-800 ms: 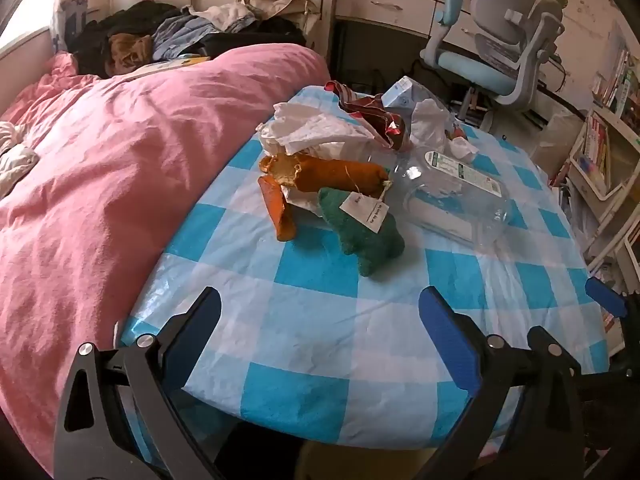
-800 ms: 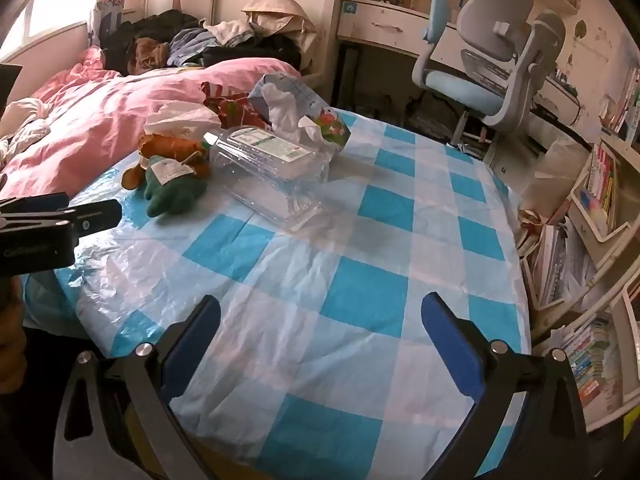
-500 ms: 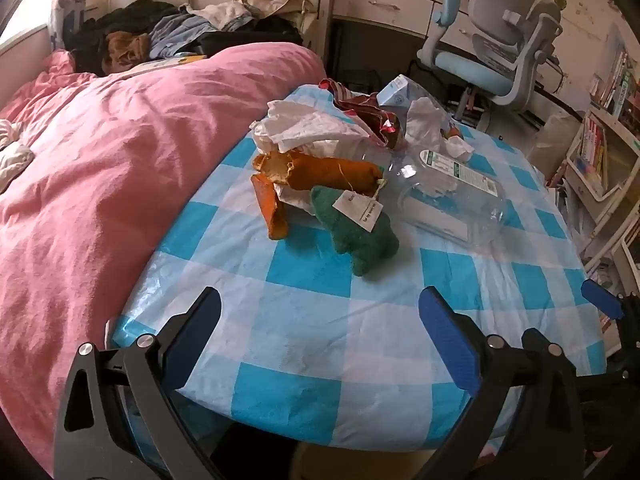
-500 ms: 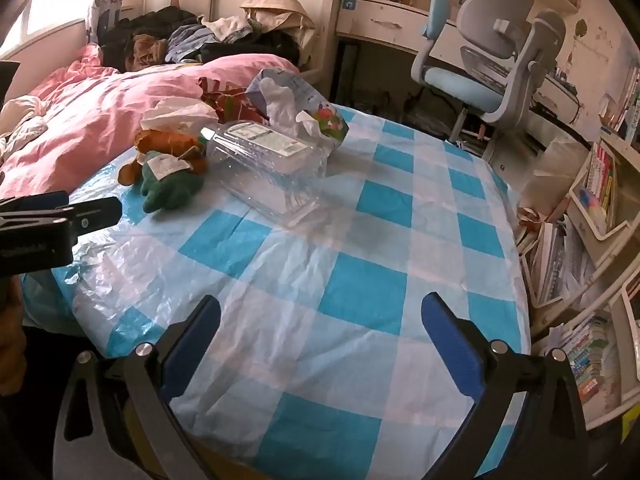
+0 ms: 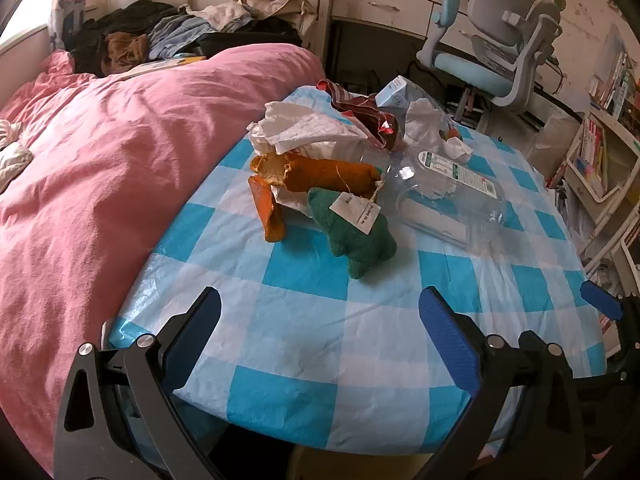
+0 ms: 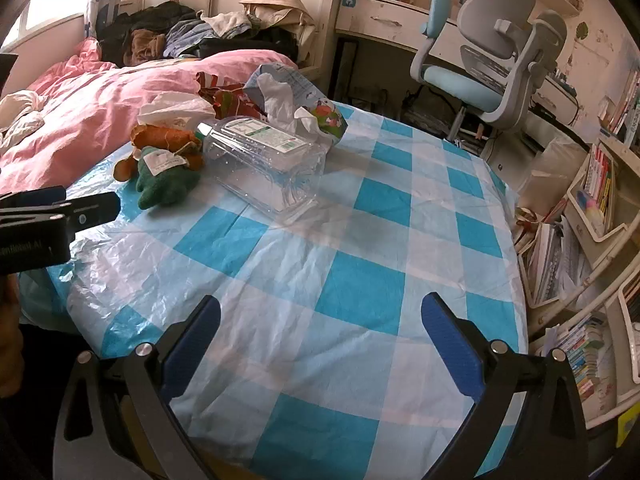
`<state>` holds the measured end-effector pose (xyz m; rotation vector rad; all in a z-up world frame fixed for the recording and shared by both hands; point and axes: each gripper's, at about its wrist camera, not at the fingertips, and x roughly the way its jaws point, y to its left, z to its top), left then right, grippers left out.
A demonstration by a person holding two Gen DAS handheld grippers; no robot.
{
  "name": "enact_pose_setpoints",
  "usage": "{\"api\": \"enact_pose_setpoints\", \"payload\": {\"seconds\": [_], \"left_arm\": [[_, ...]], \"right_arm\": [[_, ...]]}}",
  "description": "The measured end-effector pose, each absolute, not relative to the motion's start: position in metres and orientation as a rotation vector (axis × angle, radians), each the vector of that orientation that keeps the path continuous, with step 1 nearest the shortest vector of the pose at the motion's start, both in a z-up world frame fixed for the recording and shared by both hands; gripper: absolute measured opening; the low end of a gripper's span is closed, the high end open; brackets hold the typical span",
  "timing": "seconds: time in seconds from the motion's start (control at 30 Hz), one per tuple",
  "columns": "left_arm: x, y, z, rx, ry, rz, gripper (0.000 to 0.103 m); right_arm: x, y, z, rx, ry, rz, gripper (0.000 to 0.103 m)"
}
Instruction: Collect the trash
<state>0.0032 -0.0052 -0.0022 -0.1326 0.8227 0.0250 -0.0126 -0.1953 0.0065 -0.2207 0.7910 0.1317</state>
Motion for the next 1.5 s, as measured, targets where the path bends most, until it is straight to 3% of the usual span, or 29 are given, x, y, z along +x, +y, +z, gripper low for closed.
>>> {"api": "enact_pose_setpoints", "payload": {"seconds": [1.5], "left_arm": [[0.0052,0.0026,-0.0026,-0.141,0.825,0.029,0.096]], "right_arm": [[-0.0117,-0.1871,0.0023,-0.237,0.801,0.155,0.097]]}}
